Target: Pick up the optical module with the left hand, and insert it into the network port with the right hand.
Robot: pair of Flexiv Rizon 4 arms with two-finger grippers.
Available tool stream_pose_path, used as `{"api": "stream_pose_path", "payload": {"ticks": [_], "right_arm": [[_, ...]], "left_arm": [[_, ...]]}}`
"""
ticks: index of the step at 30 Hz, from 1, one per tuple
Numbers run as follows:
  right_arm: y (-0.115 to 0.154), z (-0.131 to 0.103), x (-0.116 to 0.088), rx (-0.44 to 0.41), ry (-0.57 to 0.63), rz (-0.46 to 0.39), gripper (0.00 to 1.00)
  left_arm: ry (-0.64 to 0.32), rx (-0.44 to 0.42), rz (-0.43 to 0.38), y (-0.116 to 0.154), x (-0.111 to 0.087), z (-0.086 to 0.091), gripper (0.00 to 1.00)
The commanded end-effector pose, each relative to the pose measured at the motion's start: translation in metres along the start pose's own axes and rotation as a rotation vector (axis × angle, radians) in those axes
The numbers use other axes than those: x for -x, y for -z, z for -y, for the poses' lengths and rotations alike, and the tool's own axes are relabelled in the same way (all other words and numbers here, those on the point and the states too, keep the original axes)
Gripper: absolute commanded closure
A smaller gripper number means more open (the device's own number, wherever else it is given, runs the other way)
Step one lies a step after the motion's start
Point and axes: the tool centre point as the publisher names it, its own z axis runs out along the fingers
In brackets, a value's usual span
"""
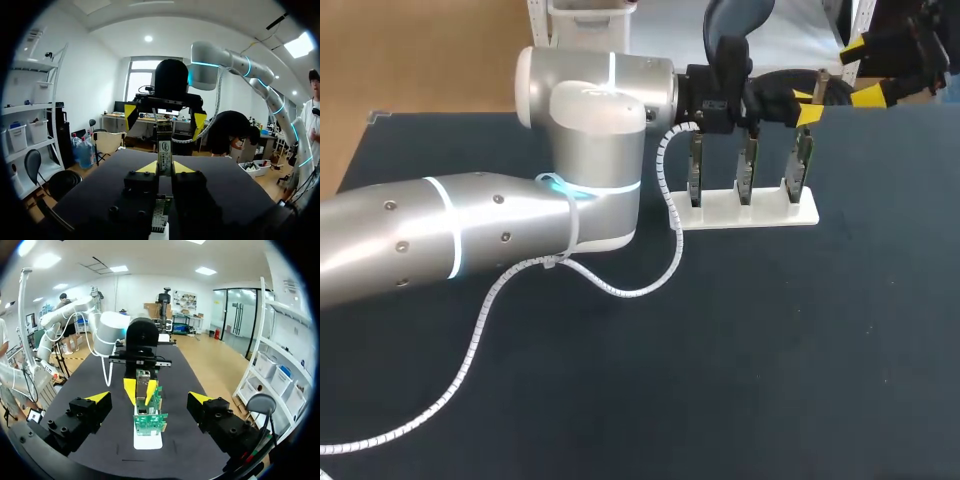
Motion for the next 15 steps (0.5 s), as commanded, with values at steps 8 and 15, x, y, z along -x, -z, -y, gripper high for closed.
{"api": "stream_pose_path", "payload": {"ticks": [8, 15], "right_arm": [[-0.017, -0.001, 0.013, 0.039, 0.004, 0.035, 0.00], [-0.024, -0.003, 0.017, 0.038, -0.050, 0.054, 0.00]], "left_arm": [[0.001, -0.004, -0.004, -0.001, 0.001, -0.002, 1.00], [0.001, -0.004, -0.004, -0.001, 0.001, -0.002, 1.00]]}}
